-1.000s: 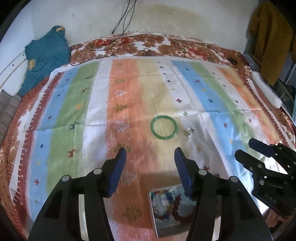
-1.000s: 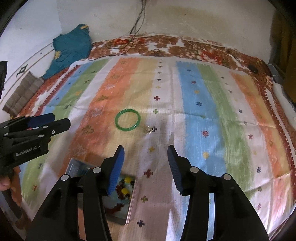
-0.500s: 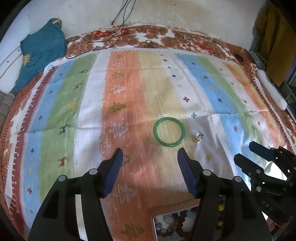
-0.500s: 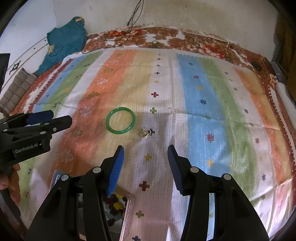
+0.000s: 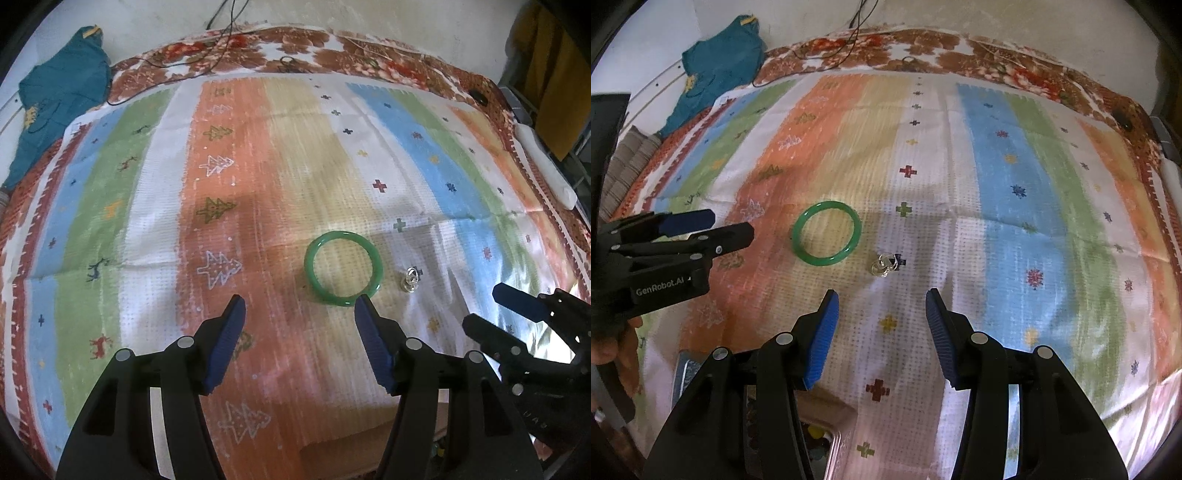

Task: Organize jewelry
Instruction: 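Move both open tools toward the green jade bangle and silver charm, then grasp the green jade bangle rim with the left tool while the right grasps the silver charm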

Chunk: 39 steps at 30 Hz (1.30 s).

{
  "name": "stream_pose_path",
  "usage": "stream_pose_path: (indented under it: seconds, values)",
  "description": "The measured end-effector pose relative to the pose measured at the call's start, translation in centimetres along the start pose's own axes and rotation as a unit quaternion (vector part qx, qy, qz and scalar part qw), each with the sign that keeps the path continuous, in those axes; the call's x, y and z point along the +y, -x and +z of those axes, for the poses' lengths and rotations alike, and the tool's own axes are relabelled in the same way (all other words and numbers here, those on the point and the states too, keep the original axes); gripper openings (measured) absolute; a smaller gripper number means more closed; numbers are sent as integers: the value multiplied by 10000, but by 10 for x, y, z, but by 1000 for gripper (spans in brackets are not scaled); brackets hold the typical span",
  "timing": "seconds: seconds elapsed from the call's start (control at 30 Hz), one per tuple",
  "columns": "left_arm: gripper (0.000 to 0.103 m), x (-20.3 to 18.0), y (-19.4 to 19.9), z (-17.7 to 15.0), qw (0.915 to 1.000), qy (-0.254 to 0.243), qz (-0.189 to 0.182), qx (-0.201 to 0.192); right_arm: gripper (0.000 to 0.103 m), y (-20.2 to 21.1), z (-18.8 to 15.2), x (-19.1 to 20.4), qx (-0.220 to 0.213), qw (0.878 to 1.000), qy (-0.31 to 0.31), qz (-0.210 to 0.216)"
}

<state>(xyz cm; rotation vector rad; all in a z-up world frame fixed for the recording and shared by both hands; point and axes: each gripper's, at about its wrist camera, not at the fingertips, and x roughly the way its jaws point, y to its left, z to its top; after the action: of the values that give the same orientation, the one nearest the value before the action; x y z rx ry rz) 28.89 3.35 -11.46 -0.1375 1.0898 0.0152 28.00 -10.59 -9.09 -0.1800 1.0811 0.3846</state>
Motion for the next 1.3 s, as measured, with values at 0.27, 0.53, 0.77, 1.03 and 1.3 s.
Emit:
stream_pose_path:
  seconds: [0.27,0.53,0.77,1.03,1.3]
  values:
    - [62,4,-26,9,9998,6,-48,176,49,-22,7,-2,150,9998,12,-94]
    - [58,10,-43,16,9996,-29,-127,263,49,-42,16,-1,308,9995,33,-96]
    - [57,11,-59,17,9989,-201,-119,400,49,-61,20,-4,485,9988,-88,-23]
    - [54,7,-74,21,9987,-198,-150,456,49,-80,21,-4,605,9981,-13,-114]
    - [41,2,-87,21,9981,-478,61,382,49,-87,27,-6,608,9981,-13,-93]
